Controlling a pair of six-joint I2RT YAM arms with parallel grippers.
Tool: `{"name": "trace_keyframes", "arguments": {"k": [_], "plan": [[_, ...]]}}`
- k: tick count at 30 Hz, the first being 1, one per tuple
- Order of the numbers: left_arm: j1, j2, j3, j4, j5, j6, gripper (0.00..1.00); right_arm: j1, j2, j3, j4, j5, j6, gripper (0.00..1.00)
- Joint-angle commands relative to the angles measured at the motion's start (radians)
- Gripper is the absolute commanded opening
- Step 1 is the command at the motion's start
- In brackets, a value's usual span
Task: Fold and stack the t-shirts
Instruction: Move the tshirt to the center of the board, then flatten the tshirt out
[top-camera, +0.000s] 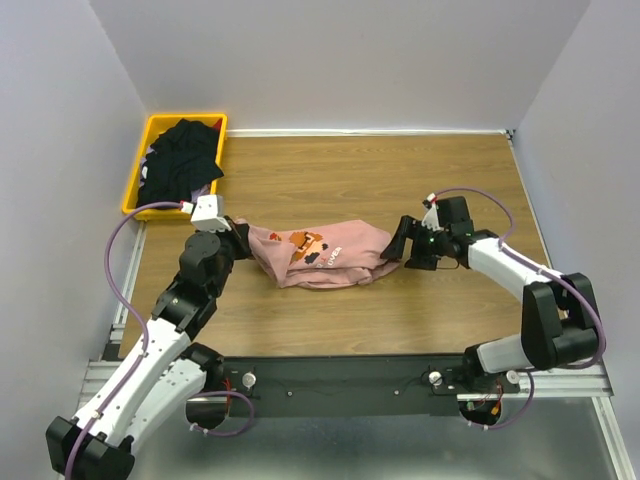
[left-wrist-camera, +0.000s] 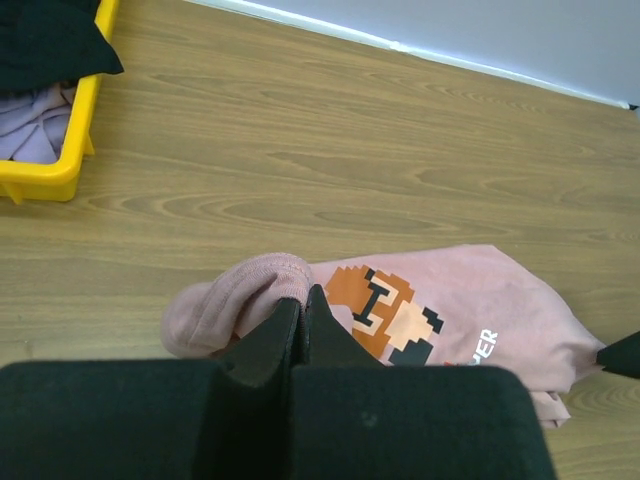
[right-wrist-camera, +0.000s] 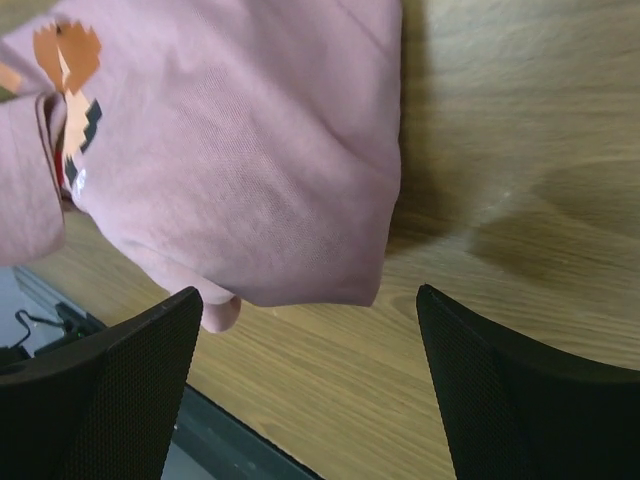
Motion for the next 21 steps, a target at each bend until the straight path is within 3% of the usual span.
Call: {"name": "trace_keyframes", "arguments": {"k": [1, 7, 10, 11, 13, 14, 15, 17, 21], "plan": [[0.007, 0.011, 0.015, 0.0, -0.063, -0.016, 0.0, 0.019, 0.035, -0.055, 0.103, -0.081, 0.044, 0.94], [0.018, 0.062, 0.025, 0.017, -0.064, -0.019, 0.0, 0.017, 0.098, -0.097, 0.202, -0.088, 0.057, 0.9], [0.047, 0.101, 0.035, 0.059, -0.057, -0.008, 0.0, 0.017, 0.156, -0.061, 0.228, -0.075, 0.035, 0.69], [0.082, 0.118, 0.06, 0.085, -0.04, -0.004, 0.0, 0.019, 0.167, -0.046, 0.226, -0.068, 0.012, 0.51], [0.133, 0.19, 0.107, 0.113, -0.008, 0.019, 0.0, 0.019, 0.173, 0.027, 0.21, -0.043, -0.014, 0.32], [0.16, 0.219, 0.174, 0.122, 0.041, 0.021, 0.0, 0.019, 0.167, 0.064, 0.187, -0.02, -0.038, 0.12], [0.22, 0.28, 0.217, 0.132, 0.067, 0.021, 0.0, 0.017, 0.157, 0.15, 0.117, 0.014, -0.058, 0.06], [0.265, 0.341, 0.36, 0.142, 0.132, 0.028, 0.0, 0.017, 0.12, 0.269, 0.026, 0.155, -0.129, 0.01], [0.303, 0.489, 0.684, 0.104, 0.167, 0.084, 0.0, 0.016, 0.071, 0.572, -0.138, 0.41, -0.25, 0.01]]}}
